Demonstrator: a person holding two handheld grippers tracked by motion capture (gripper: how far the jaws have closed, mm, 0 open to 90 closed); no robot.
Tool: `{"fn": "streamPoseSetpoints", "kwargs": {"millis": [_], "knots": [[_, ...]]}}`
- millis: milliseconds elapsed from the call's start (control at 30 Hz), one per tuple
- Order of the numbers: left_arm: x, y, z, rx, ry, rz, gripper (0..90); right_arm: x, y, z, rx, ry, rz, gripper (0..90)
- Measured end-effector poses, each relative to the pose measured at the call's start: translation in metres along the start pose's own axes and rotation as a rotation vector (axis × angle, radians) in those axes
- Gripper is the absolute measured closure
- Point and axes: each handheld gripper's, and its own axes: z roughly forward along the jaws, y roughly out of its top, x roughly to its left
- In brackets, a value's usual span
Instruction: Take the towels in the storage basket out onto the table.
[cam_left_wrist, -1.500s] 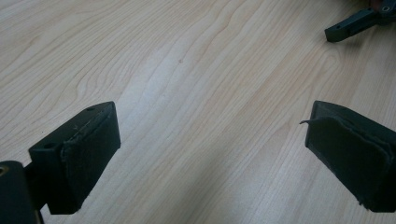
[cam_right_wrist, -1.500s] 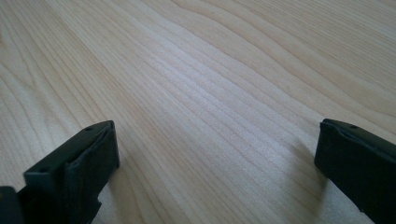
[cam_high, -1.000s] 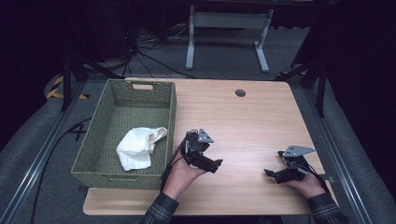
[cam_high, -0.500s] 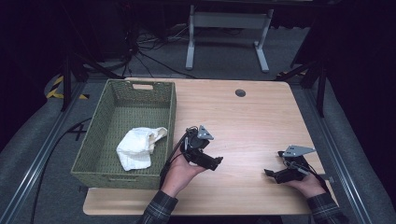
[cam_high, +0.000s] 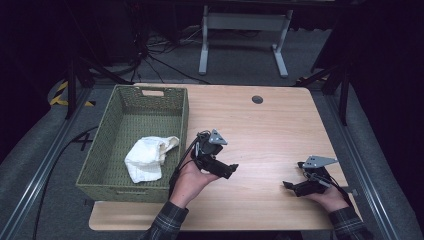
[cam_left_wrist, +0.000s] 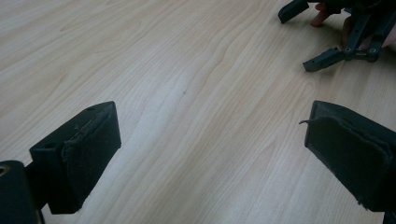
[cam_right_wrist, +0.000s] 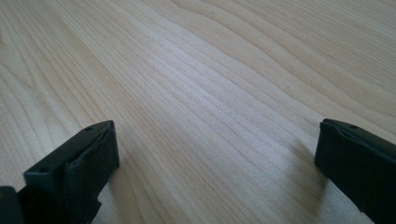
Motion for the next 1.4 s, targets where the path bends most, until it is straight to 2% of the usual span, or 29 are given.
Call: {"fn": "streamPoseSetpoints", "kwargs": {"millis": [200,233,433,533,700,1067,1200,1333,1400], "knots": [[0.006,0.002,-0.011,-0.01,0.006,-0.006,4.0,0.0,0.0,0.0,0.0,0.0,0.0,0.0],[0.007,0.003,-0.013,-0.026,0.008,-0.015,4.1,0.0,0.0,0.0,0.0,0.0,0.0,0.0],[0.013,0.007,-0.023,-0.016,0.02,0.002,4.1,0.0,0.0,0.0,0.0,0.0,0.001,0.0],[0.015,0.008,-0.028,-0.023,0.02,-0.01,4.1,0.0,0.0,0.0,0.0,0.0,0.001,0.0],[0.02,0.008,-0.032,-0.018,0.025,0.001,4.1,0.0,0.0,0.0,0.001,0.001,0.001,0.0],[0.032,0.005,-0.043,-0.004,0.034,-0.02,4.2,0.0,0.0,0.0,0.001,0.001,0.001,0.0],[0.037,0.002,-0.048,-0.024,0.035,-0.029,4.5,0.0,0.0,0.0,0.001,0.001,0.001,0.0],[0.042,-0.002,-0.053,-0.01,0.046,-0.036,4.5,0.0,0.0,0.0,0.001,0.001,0.001,0.0],[0.044,-0.004,-0.055,-0.017,0.052,-0.045,4.5,0.0,0.0,0.0,0.001,0.001,0.001,0.0]]}}
